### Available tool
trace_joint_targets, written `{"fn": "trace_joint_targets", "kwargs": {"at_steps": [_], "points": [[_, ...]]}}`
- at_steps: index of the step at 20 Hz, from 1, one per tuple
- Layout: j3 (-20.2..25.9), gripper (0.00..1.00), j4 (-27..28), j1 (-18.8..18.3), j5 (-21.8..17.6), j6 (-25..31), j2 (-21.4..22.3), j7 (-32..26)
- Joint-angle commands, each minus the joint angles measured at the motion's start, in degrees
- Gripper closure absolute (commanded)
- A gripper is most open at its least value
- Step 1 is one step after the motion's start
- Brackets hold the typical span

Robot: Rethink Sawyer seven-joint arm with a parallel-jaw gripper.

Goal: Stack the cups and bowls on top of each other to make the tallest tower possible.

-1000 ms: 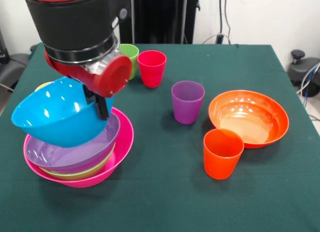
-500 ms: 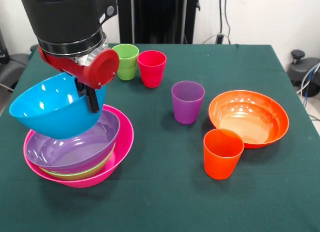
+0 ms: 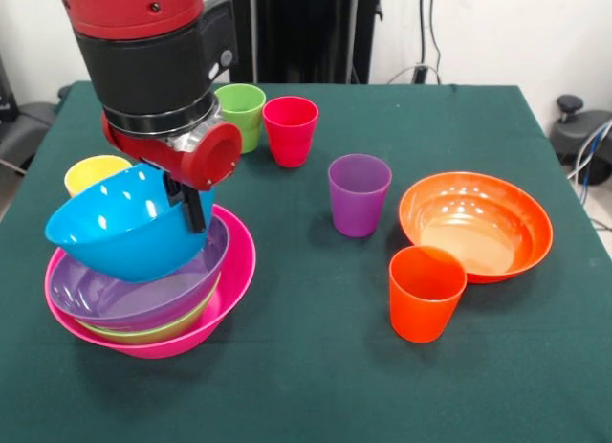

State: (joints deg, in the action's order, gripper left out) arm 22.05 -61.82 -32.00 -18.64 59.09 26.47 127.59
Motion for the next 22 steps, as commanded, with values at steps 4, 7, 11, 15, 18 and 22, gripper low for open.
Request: {"fn": "trace_joint_targets", "kwargs": {"at_steps": [4,7,11,15,18,22], "points": [[0.71,1.00,-5.55,0.01,-2.35,-3.57,-1.85,-7.65],[0.63,1.00,-5.74,-0.04,-2.68,-4.34,-2.25,-7.55],[0.40,1.00,-5.79,-0.19,-3.40,-6.17,-3.23,-7.37],[0.41,1.00,-4.67,-0.20,-3.51,-6.00,-4.11,-8.06],[0.30,1.00,-3.68,0.04,-3.79,-6.39,-4.91,-8.04],[0.35,1.00,-1.98,0.27,-4.14,-6.85,-6.66,-8.16]]}}
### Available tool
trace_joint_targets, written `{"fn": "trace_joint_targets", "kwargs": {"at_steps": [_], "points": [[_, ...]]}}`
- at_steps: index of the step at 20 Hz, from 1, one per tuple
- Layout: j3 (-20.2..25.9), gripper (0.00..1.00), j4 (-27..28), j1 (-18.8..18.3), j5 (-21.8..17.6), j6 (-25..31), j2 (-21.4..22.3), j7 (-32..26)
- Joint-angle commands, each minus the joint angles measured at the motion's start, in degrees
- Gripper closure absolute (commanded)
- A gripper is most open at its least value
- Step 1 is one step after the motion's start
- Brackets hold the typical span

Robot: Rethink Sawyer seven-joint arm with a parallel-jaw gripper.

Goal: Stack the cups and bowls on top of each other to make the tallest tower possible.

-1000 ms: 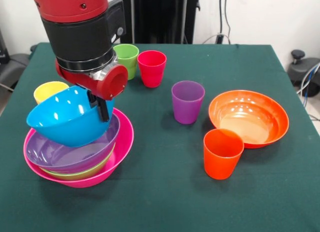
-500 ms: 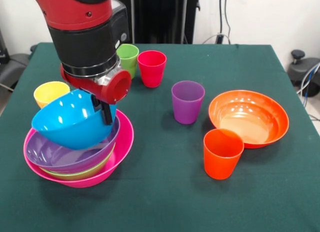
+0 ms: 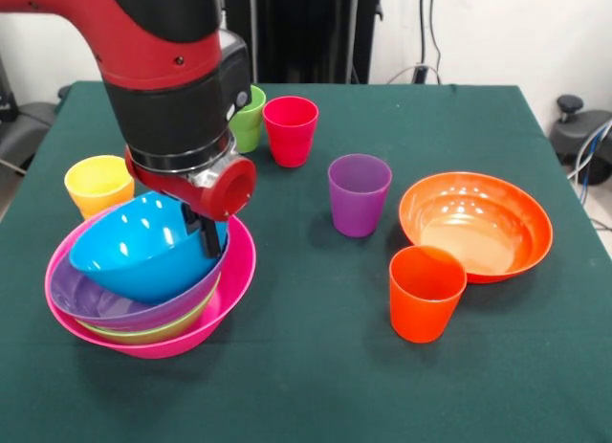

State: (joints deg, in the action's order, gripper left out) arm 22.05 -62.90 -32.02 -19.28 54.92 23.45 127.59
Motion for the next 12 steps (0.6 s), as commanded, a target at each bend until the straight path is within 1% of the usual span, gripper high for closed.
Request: {"fn": "trace_joint_targets", "kwargs": {"at_steps": [1,12], "points": [[0.30,1.00,-0.75,0.38,-3.58,-2.95,-3.91,-8.00],[-0.02,1.00,-3.40,0.46,-3.95,-7.15,-4.78,-5.89]]}}
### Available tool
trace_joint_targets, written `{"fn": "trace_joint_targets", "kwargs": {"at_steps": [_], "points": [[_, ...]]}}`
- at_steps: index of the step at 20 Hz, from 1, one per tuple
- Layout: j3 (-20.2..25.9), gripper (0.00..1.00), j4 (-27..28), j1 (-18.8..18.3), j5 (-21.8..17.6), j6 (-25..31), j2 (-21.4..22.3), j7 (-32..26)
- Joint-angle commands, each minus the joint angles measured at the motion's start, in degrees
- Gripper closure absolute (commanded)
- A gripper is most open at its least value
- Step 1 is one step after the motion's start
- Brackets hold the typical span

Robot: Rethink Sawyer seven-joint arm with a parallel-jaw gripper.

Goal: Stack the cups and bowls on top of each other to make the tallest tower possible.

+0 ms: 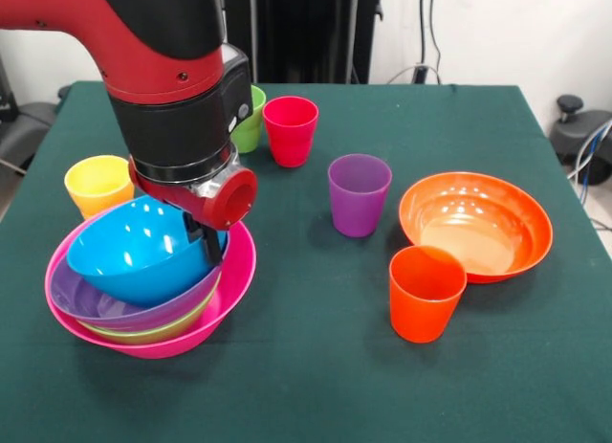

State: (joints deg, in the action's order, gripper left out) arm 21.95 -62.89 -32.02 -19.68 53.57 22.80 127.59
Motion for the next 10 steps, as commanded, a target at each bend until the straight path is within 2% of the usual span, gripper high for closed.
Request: {"fn": "trace_joint_targets", "kwargs": {"at_steps": [1,10], "points": [[0.05,1.00,-3.43,0.46,-3.57,-6.07,-4.29,-5.79],[0.06,1.00,-3.59,0.36,-3.61,-9.57,-6.39,-5.18]]}}
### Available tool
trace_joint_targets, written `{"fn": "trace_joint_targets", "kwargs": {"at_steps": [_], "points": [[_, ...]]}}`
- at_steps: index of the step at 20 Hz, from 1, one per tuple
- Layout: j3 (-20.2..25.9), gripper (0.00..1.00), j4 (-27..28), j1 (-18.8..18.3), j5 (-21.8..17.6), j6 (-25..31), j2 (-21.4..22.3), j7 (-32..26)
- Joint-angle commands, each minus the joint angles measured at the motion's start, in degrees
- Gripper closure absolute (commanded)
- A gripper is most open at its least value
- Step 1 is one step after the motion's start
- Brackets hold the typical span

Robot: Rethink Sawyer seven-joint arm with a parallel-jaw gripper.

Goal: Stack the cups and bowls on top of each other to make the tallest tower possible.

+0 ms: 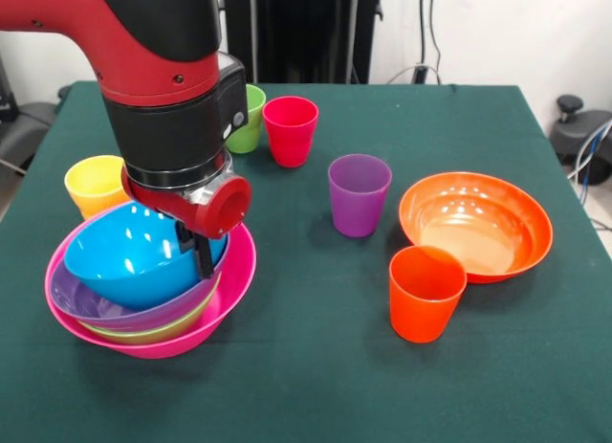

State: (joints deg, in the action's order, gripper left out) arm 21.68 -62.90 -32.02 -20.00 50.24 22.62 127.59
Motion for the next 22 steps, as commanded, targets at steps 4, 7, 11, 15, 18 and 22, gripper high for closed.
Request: {"fn": "trace_joint_targets", "kwargs": {"at_steps": [4,7,11,15,18,22], "points": [[0.41,1.00,-3.51,0.35,-3.31,-6.63,-6.48,-5.27],[0.27,1.00,-3.68,0.49,-3.51,-7.30,-6.41,-4.85],[0.16,0.00,-3.69,0.56,-3.34,-6.78,-6.35,-4.64],[-0.08,0.00,-3.43,0.75,-3.28,-6.73,-6.45,-4.75],[-0.32,0.00,-2.66,0.94,-2.97,-6.10,-6.79,-4.90],[-0.22,0.00,-3.20,0.74,-2.96,-7.87,-6.80,-4.75]]}}
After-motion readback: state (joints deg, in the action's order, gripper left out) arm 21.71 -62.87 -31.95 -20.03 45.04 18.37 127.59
